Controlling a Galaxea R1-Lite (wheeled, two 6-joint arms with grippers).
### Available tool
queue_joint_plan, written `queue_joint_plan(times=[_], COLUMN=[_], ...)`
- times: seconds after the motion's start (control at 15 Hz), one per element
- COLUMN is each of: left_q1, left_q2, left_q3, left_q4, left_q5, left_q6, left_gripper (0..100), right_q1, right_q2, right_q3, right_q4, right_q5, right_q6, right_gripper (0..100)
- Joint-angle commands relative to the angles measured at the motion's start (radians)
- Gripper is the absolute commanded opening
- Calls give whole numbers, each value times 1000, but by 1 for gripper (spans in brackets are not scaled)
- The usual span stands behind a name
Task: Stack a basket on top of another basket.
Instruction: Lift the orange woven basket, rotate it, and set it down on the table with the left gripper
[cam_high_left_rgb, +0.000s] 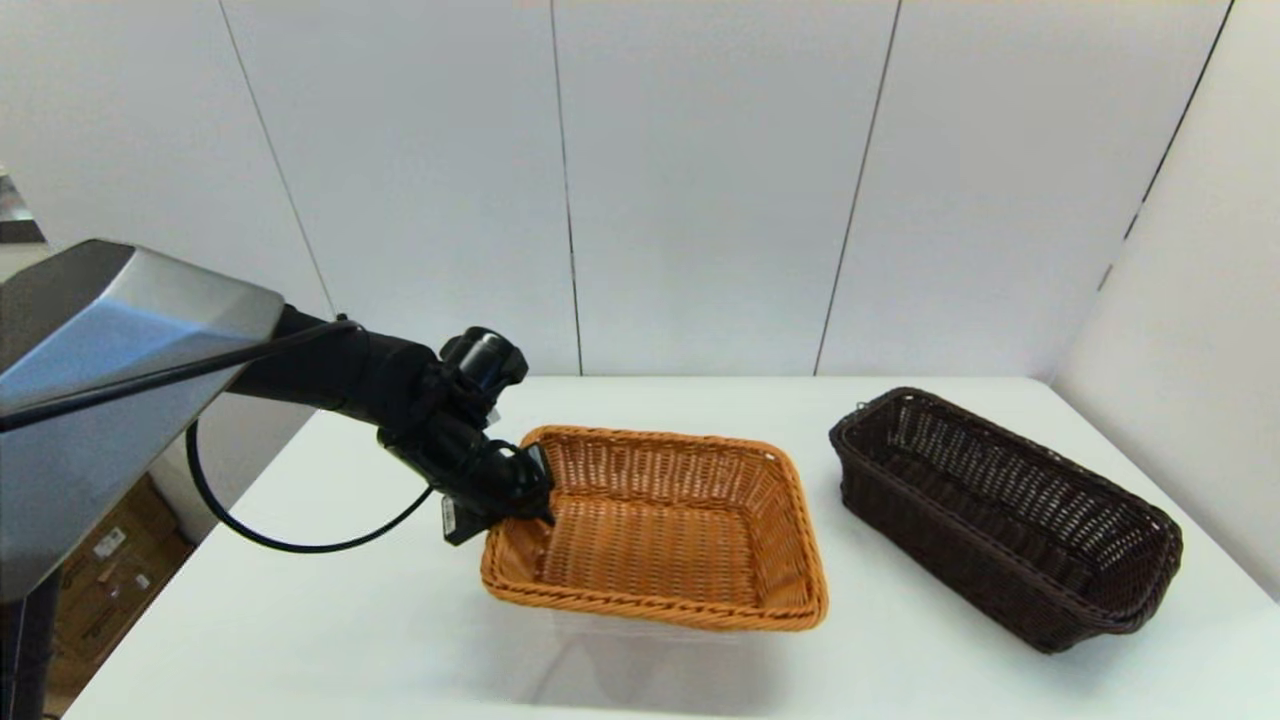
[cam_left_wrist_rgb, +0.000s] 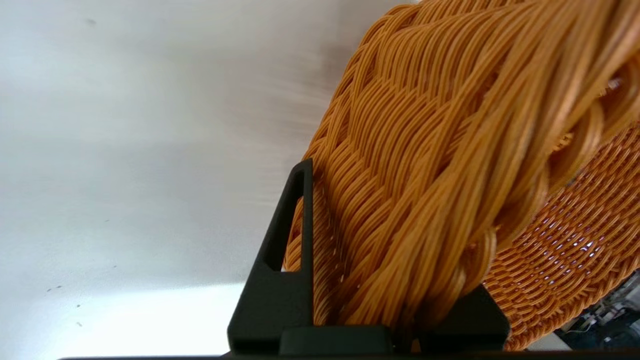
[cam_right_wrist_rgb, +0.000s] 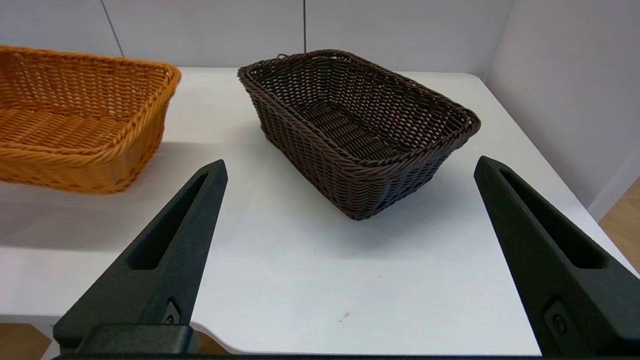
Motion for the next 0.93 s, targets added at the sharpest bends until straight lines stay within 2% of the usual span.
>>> queue_joint_plan(times=[0.07,0.4,0.93], left_q1=[0,10,7], left_q2=[23,35,47], left_q3=[-2,-2,-3], left_q4=[3,3,1], left_q5=[-1,2,0], left_q6=[-16,-70,-62], left_gripper=[0,0,0], right_q1=[0,0,2], right_q2=[1,1,1], right_q3=[0,0,0], right_q4=[0,0,0], right_q5=[1,1,2], right_q6=[0,0,0], right_gripper=[100,100,100])
